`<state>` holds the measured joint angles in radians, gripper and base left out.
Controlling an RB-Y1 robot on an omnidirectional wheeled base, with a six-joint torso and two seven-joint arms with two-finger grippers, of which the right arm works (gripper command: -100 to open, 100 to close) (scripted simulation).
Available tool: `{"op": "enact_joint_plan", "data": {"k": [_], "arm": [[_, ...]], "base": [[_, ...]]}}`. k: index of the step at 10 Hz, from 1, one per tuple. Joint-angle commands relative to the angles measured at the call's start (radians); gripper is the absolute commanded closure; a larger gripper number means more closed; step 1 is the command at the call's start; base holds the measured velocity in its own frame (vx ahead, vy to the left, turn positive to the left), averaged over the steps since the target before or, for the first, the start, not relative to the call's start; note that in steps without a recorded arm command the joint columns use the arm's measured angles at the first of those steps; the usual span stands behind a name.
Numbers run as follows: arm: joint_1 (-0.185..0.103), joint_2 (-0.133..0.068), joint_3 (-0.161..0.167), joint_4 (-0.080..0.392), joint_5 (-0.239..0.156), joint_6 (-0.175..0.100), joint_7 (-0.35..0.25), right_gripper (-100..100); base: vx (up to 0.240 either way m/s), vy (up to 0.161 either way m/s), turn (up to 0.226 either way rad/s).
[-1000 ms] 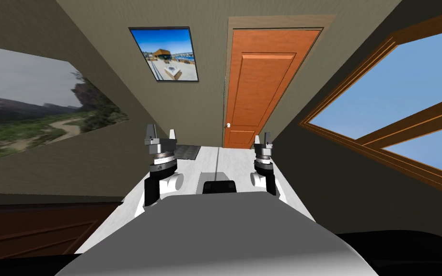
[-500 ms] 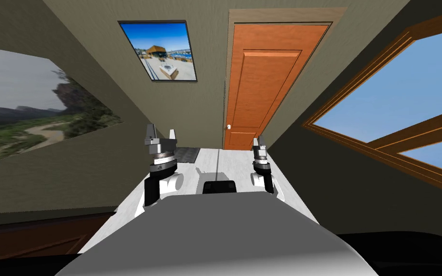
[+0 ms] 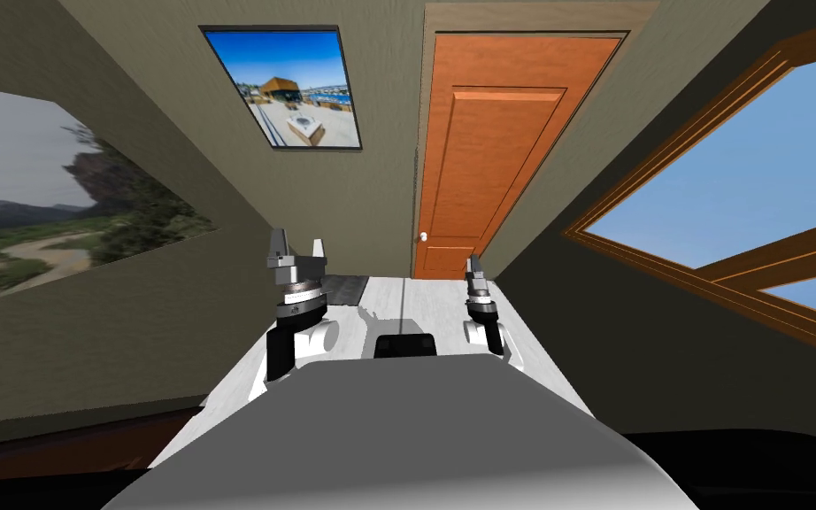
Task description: Pull the door open
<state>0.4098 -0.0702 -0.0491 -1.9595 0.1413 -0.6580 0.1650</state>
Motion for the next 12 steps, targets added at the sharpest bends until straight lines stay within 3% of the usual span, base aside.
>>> {"op": "enact_joint_plan", "data": {"k": [1,12], "arm": [[-0.009,-0.003,-0.007,0.028,0.013,-0.005,0.027,-100],[-0.059,-0.024,-0.058,0.225,0.099,-0.047,0.202,-100]], "base": [[0.1,0.035,-0.022],[0.094,0.034,-0.024]]}}
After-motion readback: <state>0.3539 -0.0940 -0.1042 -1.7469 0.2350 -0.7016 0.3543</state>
